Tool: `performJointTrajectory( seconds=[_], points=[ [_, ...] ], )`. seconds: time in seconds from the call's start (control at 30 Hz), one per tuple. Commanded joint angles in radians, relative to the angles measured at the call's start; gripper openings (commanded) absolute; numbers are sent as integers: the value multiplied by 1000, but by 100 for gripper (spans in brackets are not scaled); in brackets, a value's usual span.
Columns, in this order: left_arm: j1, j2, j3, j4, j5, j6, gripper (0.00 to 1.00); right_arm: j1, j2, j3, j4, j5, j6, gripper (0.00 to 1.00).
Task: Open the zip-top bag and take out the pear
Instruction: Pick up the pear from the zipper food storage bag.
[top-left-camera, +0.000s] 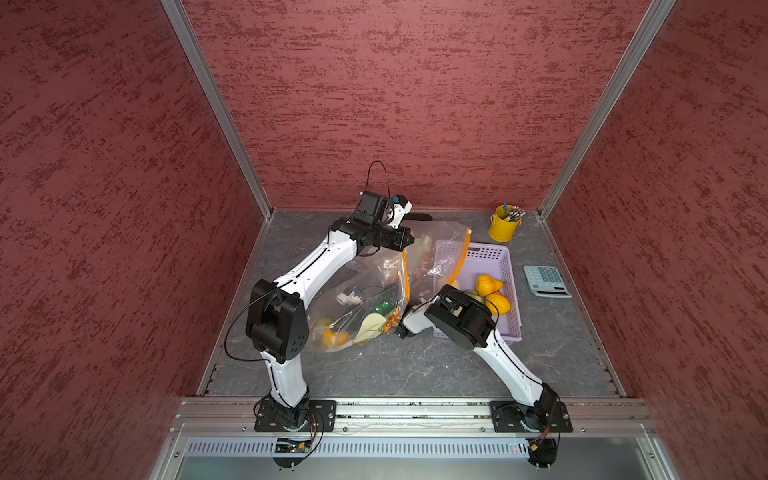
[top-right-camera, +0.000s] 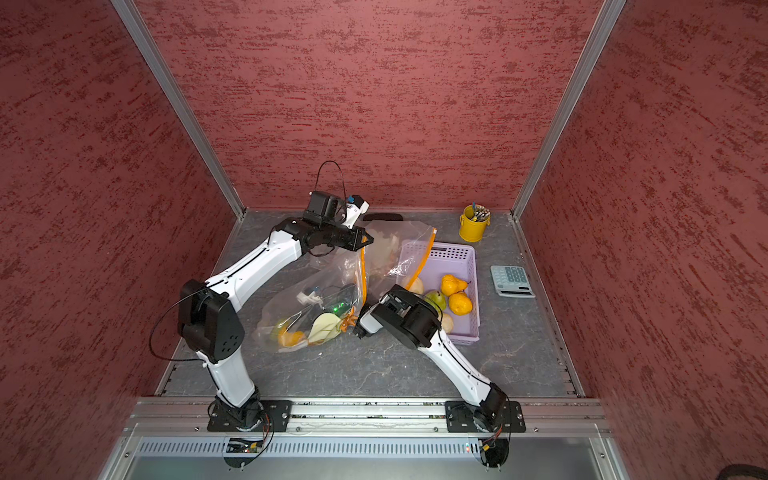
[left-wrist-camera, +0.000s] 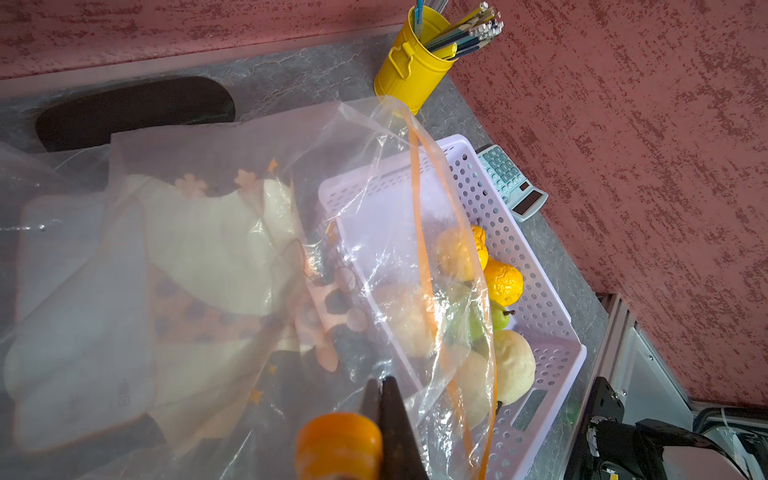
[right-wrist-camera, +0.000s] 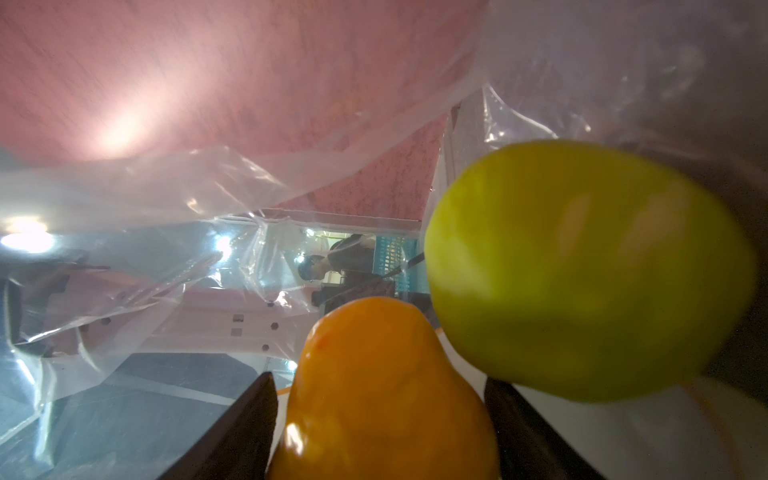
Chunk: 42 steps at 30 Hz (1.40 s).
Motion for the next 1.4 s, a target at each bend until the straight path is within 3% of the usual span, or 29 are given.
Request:
performJointTrajectory(
  seconds=[0.0, 0.3, 0.4, 0.47, 0.67, 0.73, 0.8, 0.9, 0.97, 1.1, 1.23, 1.37],
  points=[
    [22, -122, -82, 279, -68, -23, 0, 40, -6, -2, 69, -24, 12, 67],
    [14, -347, -300, 296, -154, -18, 0, -9, -119, -96, 69, 28, -1, 50],
    [18, -404, -356, 302, -192, -20, 0, -26, -147, -123, 68, 38, -1, 49],
    [28, -436, -380, 301, -206, -14, 0, -50, -161, -153, 69, 69, 6, 42],
    [51, -490, -420, 295, -263, -5, 0, -128, -286, -220, 32, 113, -22, 39],
    [51, -515, -439, 308, -277, -14, 0, -146, -380, -248, -161, 125, -124, 39],
    [52, -536, -445, 300, -301, -22, 0, -158, -486, -274, -426, 161, -308, 39],
    [52, -570, -452, 283, -314, -38, 0, -167, -642, -250, -914, 272, -629, 39],
    [51, -597, -459, 282, -295, -64, 0, -168, -697, -225, -1116, 357, -747, 40],
    [38, -654, -455, 267, -263, -86, 0, -169, -740, -180, -1347, 521, -896, 40],
    [37, -701, -423, 211, -242, -102, 0, -159, -654, -15, -1605, 689, -1009, 38],
    [40, -772, -418, 165, -262, -104, 0, -149, -587, 44, -1628, 812, -1016, 36]
  ],
)
